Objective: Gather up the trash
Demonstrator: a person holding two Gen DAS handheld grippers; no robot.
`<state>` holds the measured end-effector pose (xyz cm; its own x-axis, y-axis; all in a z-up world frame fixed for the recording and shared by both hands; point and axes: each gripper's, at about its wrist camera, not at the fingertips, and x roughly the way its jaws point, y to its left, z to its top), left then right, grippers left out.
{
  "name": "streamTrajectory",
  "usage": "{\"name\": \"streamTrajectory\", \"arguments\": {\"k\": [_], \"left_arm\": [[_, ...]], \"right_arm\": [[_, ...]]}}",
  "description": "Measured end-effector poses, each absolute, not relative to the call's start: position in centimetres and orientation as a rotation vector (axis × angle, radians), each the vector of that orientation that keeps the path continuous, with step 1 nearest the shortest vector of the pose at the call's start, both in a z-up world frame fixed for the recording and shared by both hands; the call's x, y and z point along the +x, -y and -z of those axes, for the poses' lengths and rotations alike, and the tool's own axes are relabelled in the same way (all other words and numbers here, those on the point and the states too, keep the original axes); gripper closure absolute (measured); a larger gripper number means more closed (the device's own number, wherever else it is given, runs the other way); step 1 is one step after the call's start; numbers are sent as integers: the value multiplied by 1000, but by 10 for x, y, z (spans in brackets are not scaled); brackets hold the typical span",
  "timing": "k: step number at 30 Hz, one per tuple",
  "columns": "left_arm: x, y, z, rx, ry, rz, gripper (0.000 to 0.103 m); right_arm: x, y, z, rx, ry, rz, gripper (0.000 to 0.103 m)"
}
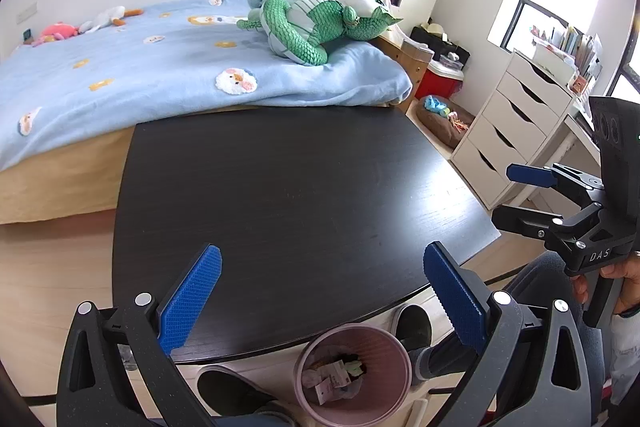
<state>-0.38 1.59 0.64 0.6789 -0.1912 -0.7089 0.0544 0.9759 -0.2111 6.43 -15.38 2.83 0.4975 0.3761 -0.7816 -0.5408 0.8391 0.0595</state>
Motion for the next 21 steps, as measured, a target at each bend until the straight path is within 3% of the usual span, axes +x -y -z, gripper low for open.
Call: {"name": "streamTrajectory", "arguments": {"k": [21], "left_arm": [[-4, -16, -6, -176, -815, 144, 6]], "right_arm": [[66, 152, -28, -207, -893, -561, 3]]}}
